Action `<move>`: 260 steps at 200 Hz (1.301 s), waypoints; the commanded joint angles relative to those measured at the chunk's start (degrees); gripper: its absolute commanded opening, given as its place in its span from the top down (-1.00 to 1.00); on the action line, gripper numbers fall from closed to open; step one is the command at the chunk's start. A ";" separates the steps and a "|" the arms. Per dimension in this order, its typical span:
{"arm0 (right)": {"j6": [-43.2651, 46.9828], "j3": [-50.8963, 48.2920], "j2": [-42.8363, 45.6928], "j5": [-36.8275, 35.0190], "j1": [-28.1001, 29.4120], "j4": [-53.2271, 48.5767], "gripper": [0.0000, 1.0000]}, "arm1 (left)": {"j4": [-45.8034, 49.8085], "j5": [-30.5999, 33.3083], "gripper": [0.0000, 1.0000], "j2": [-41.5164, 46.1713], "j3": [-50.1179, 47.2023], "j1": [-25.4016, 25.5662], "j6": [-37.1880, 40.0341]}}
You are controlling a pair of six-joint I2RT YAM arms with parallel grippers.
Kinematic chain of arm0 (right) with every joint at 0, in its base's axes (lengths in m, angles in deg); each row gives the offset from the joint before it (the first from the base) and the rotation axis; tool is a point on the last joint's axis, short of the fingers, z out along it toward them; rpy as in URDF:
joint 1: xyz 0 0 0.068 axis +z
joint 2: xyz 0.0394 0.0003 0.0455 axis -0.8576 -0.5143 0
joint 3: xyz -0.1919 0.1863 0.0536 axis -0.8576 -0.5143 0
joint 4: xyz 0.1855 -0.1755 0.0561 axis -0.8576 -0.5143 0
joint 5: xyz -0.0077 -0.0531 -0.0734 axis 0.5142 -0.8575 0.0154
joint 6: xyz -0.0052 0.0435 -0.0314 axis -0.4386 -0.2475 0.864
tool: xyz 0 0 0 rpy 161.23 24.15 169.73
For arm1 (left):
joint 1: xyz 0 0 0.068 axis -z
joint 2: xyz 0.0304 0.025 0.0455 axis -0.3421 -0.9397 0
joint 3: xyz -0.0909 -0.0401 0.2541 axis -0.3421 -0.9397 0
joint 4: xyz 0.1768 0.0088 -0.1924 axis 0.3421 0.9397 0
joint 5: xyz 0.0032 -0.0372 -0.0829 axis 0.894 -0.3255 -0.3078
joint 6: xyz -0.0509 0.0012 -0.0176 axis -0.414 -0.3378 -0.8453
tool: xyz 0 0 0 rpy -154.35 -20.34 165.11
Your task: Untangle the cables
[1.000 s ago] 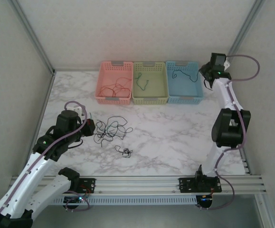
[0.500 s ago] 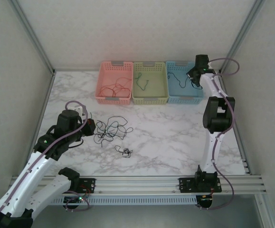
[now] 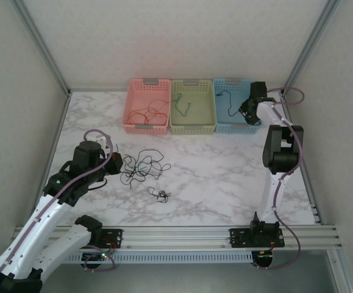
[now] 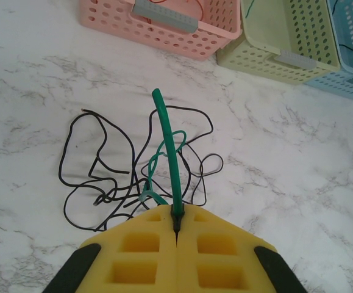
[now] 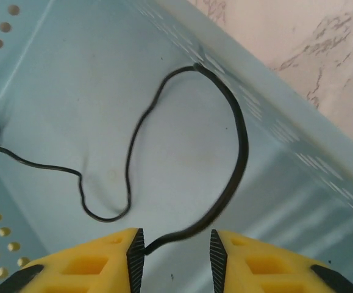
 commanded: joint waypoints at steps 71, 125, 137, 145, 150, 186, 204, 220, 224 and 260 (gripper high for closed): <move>8.25 -6.86 24.36 6.11 1.44 -0.69 0.06 | -1.72 -1.74 1.00 0.35 -1.33 -0.61 -0.42; 12.75 -31.12 45.17 17.70 10.91 7.74 0.05 | -4.17 -3.44 1.00 0.48 -4.26 -0.60 -2.08; 12.98 -36.86 48.41 19.49 14.77 9.11 0.05 | -4.82 -3.86 1.00 0.73 -5.20 -0.60 -2.59; 12.79 -40.34 49.82 20.74 17.38 10.15 0.05 | -5.14 -4.00 1.00 0.63 -5.72 -0.60 -2.72; 12.97 -42.24 50.48 21.79 19.02 10.98 0.06 | -5.24 -4.13 1.00 0.56 -5.95 -0.60 -2.72; 16.24 -48.22 48.08 21.85 30.64 16.24 0.09 | -6.65 -5.53 1.00 0.10 -7.46 -0.59 -3.42; 20.65 -46.93 43.19 23.75 34.88 19.62 0.05 | -6.92 -5.63 1.00 0.13 -7.77 -0.53 -3.86; 28.33 -45.03 38.14 26.18 38.00 23.35 -0.06 | -6.84 -5.69 1.00 0.65 -7.93 -0.58 -4.34; 30.90 -44.33 36.78 27.04 38.75 24.12 -0.10 | -6.75 -5.63 1.00 0.78 -7.94 -0.60 -4.47; 46.20 -32.33 23.78 26.97 40.02 18.49 -0.19 | -5.61 -5.12 1.00 1.47 -7.63 -0.54 -4.75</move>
